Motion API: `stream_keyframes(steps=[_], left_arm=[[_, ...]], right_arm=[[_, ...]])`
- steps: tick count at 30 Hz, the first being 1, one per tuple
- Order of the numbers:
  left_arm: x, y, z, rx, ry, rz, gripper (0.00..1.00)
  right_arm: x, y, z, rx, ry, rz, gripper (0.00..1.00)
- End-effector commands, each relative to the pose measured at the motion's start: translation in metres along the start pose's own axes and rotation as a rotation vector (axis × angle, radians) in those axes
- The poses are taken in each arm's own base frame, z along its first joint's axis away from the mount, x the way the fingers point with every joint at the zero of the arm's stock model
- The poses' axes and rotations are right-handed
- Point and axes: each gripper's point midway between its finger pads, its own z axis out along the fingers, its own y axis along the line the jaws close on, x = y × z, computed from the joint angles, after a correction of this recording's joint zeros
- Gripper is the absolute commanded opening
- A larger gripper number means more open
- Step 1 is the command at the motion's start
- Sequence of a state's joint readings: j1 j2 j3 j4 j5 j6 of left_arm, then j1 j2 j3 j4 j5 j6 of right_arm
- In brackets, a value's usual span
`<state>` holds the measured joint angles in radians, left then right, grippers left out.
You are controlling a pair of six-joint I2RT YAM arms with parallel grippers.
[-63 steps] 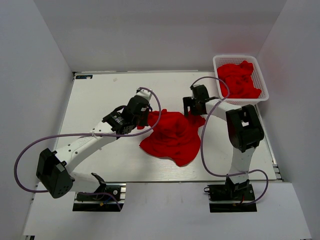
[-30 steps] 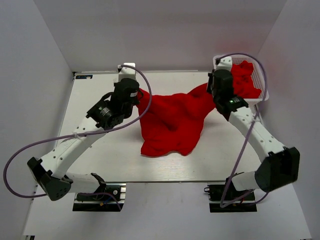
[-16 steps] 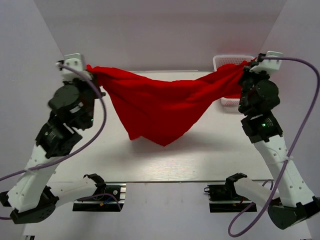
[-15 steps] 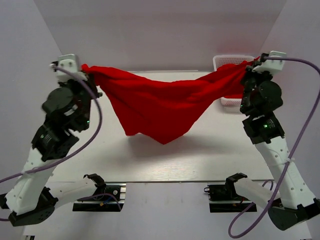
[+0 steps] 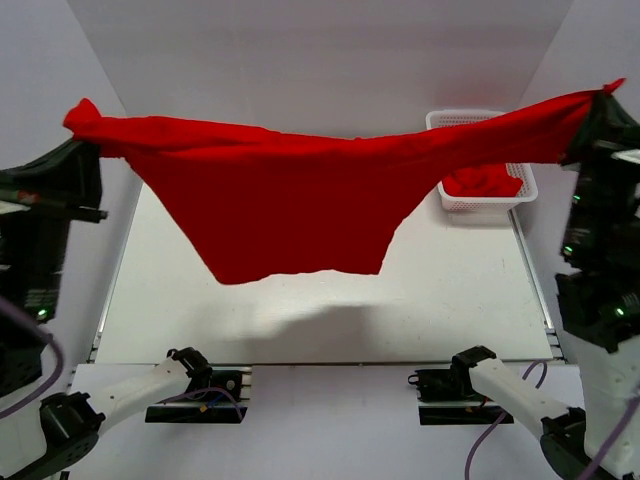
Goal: Fold and stack the t-shirts
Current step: Flatten out the tshirt
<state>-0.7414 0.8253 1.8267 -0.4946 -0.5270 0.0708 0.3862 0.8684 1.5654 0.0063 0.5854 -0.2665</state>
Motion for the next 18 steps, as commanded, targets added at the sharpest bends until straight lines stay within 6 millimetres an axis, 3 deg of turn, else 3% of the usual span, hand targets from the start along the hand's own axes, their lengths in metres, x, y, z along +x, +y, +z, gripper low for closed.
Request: stream_keyframes(steps=[1,5,6,9,10,11,13,14,15,16,17,18], left_arm=[[-0.040,-0.016,-0.014,0.149,-0.100,-0.009,0.00],[-0.058,-0.022,-0.017,0.193,-0.142,-0.015,0.00],[-0.054,-0.022,-0.013,0.179,-0.130,-0.011,0.00],[-0.039,-0.020,0.006,0.112,-0.090,0.028,0.00],[-0.037,-0.017,0.011,0.085,-0.086,0.043,0.00],[-0.018,-0.012,0.024,0.012,-0.046,0.067,0.00],[0.000,-0.004,0.033,-0.069,-0.015,0.108,0.00],[0.024,0.012,0.045,-0.219,0.007,0.130,0.00],[0.041,0.020,0.052,-0.307,0.032,0.200,0.00],[0.057,0.035,0.051,-0.433,0.062,0.226,0.00],[0.084,0.030,0.058,-0.439,0.100,0.271,0.00],[0.098,0.028,0.065,-0.438,0.116,0.297,0.00]], right_arm=[[-0.065,-0.013,-0.019,-0.052,-0.145,0.061,0.00],[-0.081,-0.002,-0.027,-0.150,-0.168,0.074,0.00],[-0.087,-0.001,-0.029,-0.170,-0.181,0.077,0.00],[-0.071,0.008,-0.021,-0.179,-0.135,0.055,0.00],[-0.052,0.017,-0.013,-0.184,-0.098,0.040,0.00],[-0.044,0.013,-0.009,-0.147,-0.081,0.028,0.00],[-0.023,0.018,0.002,-0.121,-0.048,0.009,0.00],[0.009,0.025,0.006,-0.110,0.011,-0.014,0.00],[0.019,0.030,0.011,-0.102,0.016,-0.006,0.00],[0.047,0.040,0.016,-0.113,0.068,-0.020,0.00],[0.070,0.048,0.018,-0.123,0.105,-0.023,0.00],[0.092,0.054,0.018,-0.127,0.148,-0.033,0.00]])
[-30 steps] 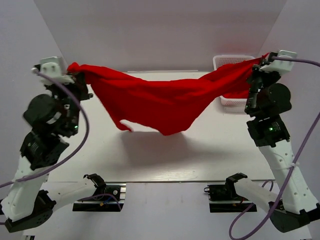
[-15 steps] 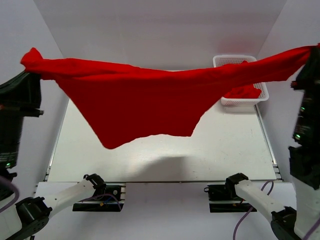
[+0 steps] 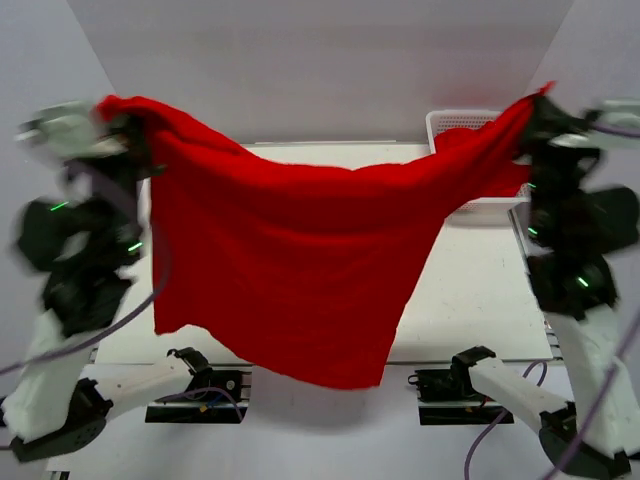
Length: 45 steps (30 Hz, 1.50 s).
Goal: Fold and stack the t-shirts
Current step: Flatten out the tshirt
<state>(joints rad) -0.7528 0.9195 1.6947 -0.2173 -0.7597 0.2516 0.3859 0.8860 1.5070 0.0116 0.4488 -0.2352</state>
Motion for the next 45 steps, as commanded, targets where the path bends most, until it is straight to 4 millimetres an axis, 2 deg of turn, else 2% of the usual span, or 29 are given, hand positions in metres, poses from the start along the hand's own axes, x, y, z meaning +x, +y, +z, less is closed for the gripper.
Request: stream_keyframes(steps=[1,2,3,4,5,6,7,8,9,10,11,12,13,15,16,18,21,24,25,26,27,28,29,30,31,33,39,42,45], left_arm=[[0.083,-0.012,0.028,-0.173,0.137,0.167,0.00],[0.117,-0.026,0.034,-0.159,0.190,0.207,0.00],[0.136,-0.033,0.036,-0.165,0.215,0.214,0.00],[0.159,-0.034,0.038,-0.192,0.248,0.218,0.00],[0.190,-0.033,0.039,-0.220,0.298,0.242,0.00],[0.235,-0.038,0.041,-0.224,0.388,0.305,0.00],[0.264,-0.042,0.041,-0.231,0.438,0.275,0.30],[0.291,-0.033,0.044,-0.274,0.491,0.293,0.48],[0.338,-0.036,0.045,-0.278,0.587,0.347,0.71],[0.369,-0.029,0.037,-0.279,0.689,0.401,1.00],[0.380,-0.023,0.047,-0.335,0.713,0.348,1.00],[0.396,-0.019,0.048,-0.351,0.761,0.358,1.00],[0.420,-0.016,0.050,-0.369,0.838,0.403,1.00],[0.437,-0.008,0.057,-0.406,0.891,0.392,1.00],[0.436,-0.008,0.061,-0.409,0.912,0.385,1.00],[0.452,-0.009,0.063,-0.396,0.958,0.378,1.00],[0.460,-0.009,0.057,-0.388,1.005,0.352,1.00],[0.469,-0.019,0.042,-0.307,1.062,0.295,1.00],[0.474,-0.020,0.029,-0.279,1.090,0.281,1.00],[0.479,-0.027,0.028,-0.242,1.092,0.243,1.00],[0.496,-0.036,0.006,-0.168,1.164,0.230,1.00],[0.498,-0.045,-0.002,-0.124,1.180,0.206,1.00],[0.509,-0.060,-0.011,-0.045,1.221,0.146,1.00],[0.523,-0.062,-0.029,-0.011,1.273,0.132,1.00],[0.529,-0.068,-0.036,0.027,1.298,0.104,1.00],[0.543,-0.083,-0.053,0.098,1.359,0.052,1.00],[0.569,-0.099,-0.075,0.170,1.418,0.021,1.00],[0.580,-0.097,-0.080,0.152,1.437,0.013,1.00],[0.600,-0.089,-0.090,0.113,1.474,0.042,1.00]], right_arm=[[0.100,0.025,0.027,0.029,0.190,-0.020,0.00],[0.114,0.028,0.030,0.041,0.210,-0.015,0.00],[0.159,0.035,0.031,0.059,0.300,-0.023,0.00],[0.192,0.041,0.033,0.069,0.365,-0.038,0.00],[0.214,0.043,0.031,0.079,0.418,-0.040,0.00],[0.265,0.048,0.019,0.085,0.533,-0.051,0.00],[0.298,0.059,0.012,0.066,0.611,-0.034,0.05],[0.320,0.060,0.006,0.076,0.660,-0.032,0.16],[0.355,0.065,-0.009,0.072,0.762,-0.034,0.37],[0.379,0.072,-0.013,0.042,0.819,-0.040,0.49],[0.386,0.074,-0.012,0.037,0.846,-0.043,0.58],[0.395,0.076,-0.008,0.038,0.873,-0.052,0.74],[0.408,0.075,-0.012,0.043,0.943,-0.080,0.77],[0.422,0.074,-0.018,0.046,1.006,-0.119,0.78],[0.422,0.076,-0.014,0.041,1.012,-0.123,0.89],[0.424,0.081,-0.016,-0.001,1.024,-0.133,0.90],[0.426,0.087,-0.021,-0.054,1.042,-0.119,0.90],[0.429,0.106,-0.031,-0.163,1.072,-0.075,0.90],[0.432,0.108,-0.035,-0.173,1.083,-0.066,0.90],[0.436,0.111,-0.040,-0.187,1.103,-0.057,0.90],[0.438,0.121,-0.045,-0.229,1.117,-0.025,0.90],[0.447,0.122,-0.053,-0.238,1.145,-0.019,0.90],[0.449,0.127,-0.055,-0.250,1.150,-0.001,0.90],[0.453,0.135,-0.061,-0.294,1.168,0.032,0.90],[0.463,0.139,-0.068,-0.304,1.201,0.037,0.90],[0.469,0.149,-0.077,-0.344,1.230,0.083,0.90],[0.508,0.156,-0.112,-0.373,1.368,0.103,0.90],[0.516,0.156,-0.119,-0.349,1.392,0.120,0.90],[0.534,0.155,-0.132,-0.330,1.444,0.122,0.90]])
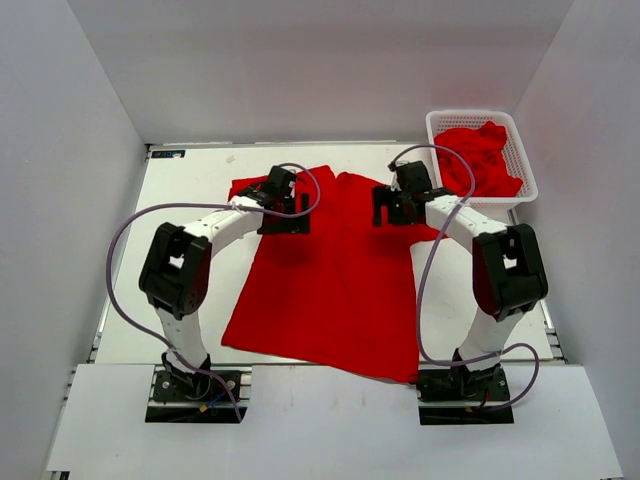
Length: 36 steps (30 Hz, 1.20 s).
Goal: Fold and stack the t-shirts
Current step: Flatten out the tshirt
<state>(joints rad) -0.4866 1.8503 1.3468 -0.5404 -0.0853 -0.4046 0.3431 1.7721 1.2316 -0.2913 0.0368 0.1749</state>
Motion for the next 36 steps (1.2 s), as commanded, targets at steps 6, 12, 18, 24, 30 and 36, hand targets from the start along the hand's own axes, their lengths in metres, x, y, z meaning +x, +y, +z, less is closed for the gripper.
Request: stream_keyframes(steps=[6,12,18,24,30,36], left_arm=[[0.028,0.016,0.040,-0.072,0.086,-0.050,1.00],[0.019,0.048,0.057,-0.234,0.095,-0.033,1.00],[-0.002,0.065,0.082,-0.284,0.119,-0.081,1.00],[-0.055,0.051,0.101,-0.184,0.014,-0.001,1.00],[-0.094,0.022,0.135,-0.056,-0.029,0.117,1.00],[-0.131,-0.033,0.143,0.220,-0.124,0.191,1.00]], right_arm=[[0.025,0.005,0.019,-0.032,0.072,0.073,0.90],[0.058,0.001,0.026,-0.028,0.142,0.083,0.90],[0.111,0.011,0.017,-0.087,0.247,0.106,0.90],[0.152,0.050,-0.013,-0.239,0.284,0.142,0.90],[0.172,0.147,-0.050,-0.542,0.351,0.087,0.90],[0.143,0.244,-0.089,-0.867,0.317,-0.111,0.90]])
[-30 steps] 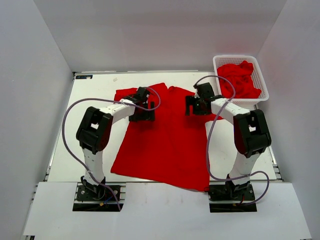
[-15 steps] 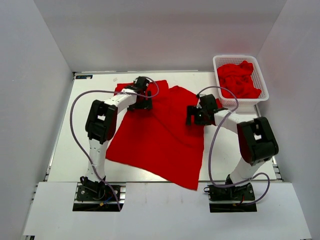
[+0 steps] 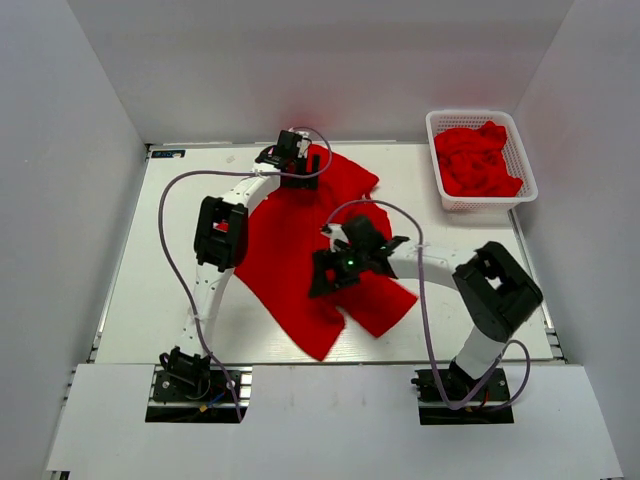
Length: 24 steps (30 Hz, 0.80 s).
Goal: Fold and stack the t-shirts
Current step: Flatten out the tshirt
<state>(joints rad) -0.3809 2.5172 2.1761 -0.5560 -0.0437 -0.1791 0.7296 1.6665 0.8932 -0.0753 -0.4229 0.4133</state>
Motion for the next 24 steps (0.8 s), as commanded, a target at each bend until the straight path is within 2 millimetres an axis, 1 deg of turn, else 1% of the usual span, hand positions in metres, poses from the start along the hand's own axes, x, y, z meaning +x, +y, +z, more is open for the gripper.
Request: stream_keyframes(steps=[1,2,3,4,5,6,7,8,9,10,11,12,13,14,15,16,17,18,19,20,21,22,23,24], left_arm=[[-0.001,-0.046,0.005,0.263,-0.005,0.057,1.00],[-0.012,-0.051,-0.003,0.288,-0.032,0.061,1.00],[-0.021,-0.056,-0.008,0.315,-0.060,0.074,1.00],[-0.027,-0.056,-0.015,0.317,-0.077,0.086,1.00],[-0.042,-0.058,-0.029,0.322,-0.111,0.090,1.00],[-0.051,-0.059,-0.038,0.325,-0.130,0.092,1.00],[-0.056,-0.055,-0.044,0.301,-0.147,0.104,1.00],[-0.062,-0.053,-0.055,0.285,-0.155,0.103,1.00],[-0.077,-0.048,-0.076,0.253,-0.192,0.112,1.00],[-0.075,-0.043,-0.084,0.225,-0.179,0.109,1.00],[-0.078,-0.038,-0.094,0.197,-0.186,0.106,1.00],[-0.071,-0.024,-0.098,0.120,-0.170,0.079,1.00],[-0.083,-0.018,-0.127,0.087,-0.208,0.057,1.00],[-0.081,-0.011,-0.139,0.051,-0.213,0.023,1.00],[-0.079,0.004,-0.149,-0.029,-0.224,-0.003,1.00],[-0.053,0.014,-0.149,-0.075,-0.172,-0.015,1.00],[-0.059,0.020,-0.180,-0.099,-0.218,-0.054,1.00],[-0.053,0.033,-0.192,-0.168,-0.227,-0.079,1.00],[-0.018,0.044,-0.189,-0.211,-0.165,-0.089,1.00],[-0.010,0.049,-0.196,-0.228,-0.173,-0.106,1.00],[0.000,0.053,-0.203,-0.248,-0.179,-0.142,1.00],[0.025,0.063,-0.214,-0.261,-0.158,-0.164,1.00],[0.037,0.066,-0.219,-0.275,-0.150,-0.182,1.00],[0.065,0.075,-0.216,-0.302,-0.107,-0.219,1.00]], right_arm=[[-0.010,0.068,0.004,-0.248,0.056,-0.079,0.90],[-0.011,0.073,0.006,-0.261,0.059,-0.099,0.90],[-0.020,0.076,0.006,-0.239,0.049,-0.121,0.90],[-0.024,0.075,0.006,-0.215,0.033,-0.135,0.90],[-0.027,0.075,0.005,-0.209,0.024,-0.141,0.90],[-0.031,0.081,-0.002,-0.214,0.000,-0.159,0.90],[-0.036,0.079,-0.004,-0.194,-0.023,-0.168,0.90],[-0.039,0.078,-0.006,-0.184,-0.034,-0.169,0.90],[-0.047,0.081,-0.017,-0.174,-0.070,-0.183,0.90],[-0.056,0.069,-0.019,-0.087,-0.116,-0.190,0.90],[-0.058,0.064,-0.025,-0.044,-0.120,-0.189,0.90],[-0.067,0.057,-0.032,0.021,-0.163,-0.201,0.90],[-0.072,0.050,-0.036,0.057,-0.180,-0.197,0.90],[-0.074,0.043,-0.042,0.108,-0.189,-0.204,0.90],[-0.082,0.036,-0.047,0.161,-0.215,-0.200,0.90],[-0.086,0.030,-0.051,0.191,-0.228,-0.189,0.90],[-0.092,0.018,-0.057,0.262,-0.246,-0.193,0.90],[-0.095,0.014,-0.061,0.289,-0.252,-0.182,0.90],[-0.100,0.006,-0.066,0.320,-0.265,-0.166,0.90],[-0.107,-0.006,-0.072,0.382,-0.291,-0.151,0.90],[-0.109,-0.009,-0.073,0.391,-0.295,-0.146,0.90],[-0.112,-0.019,-0.074,0.416,-0.297,-0.129,0.90],[-0.120,-0.027,-0.080,0.443,-0.320,-0.114,0.90],[-0.122,-0.031,-0.077,0.445,-0.312,-0.101,0.90]])
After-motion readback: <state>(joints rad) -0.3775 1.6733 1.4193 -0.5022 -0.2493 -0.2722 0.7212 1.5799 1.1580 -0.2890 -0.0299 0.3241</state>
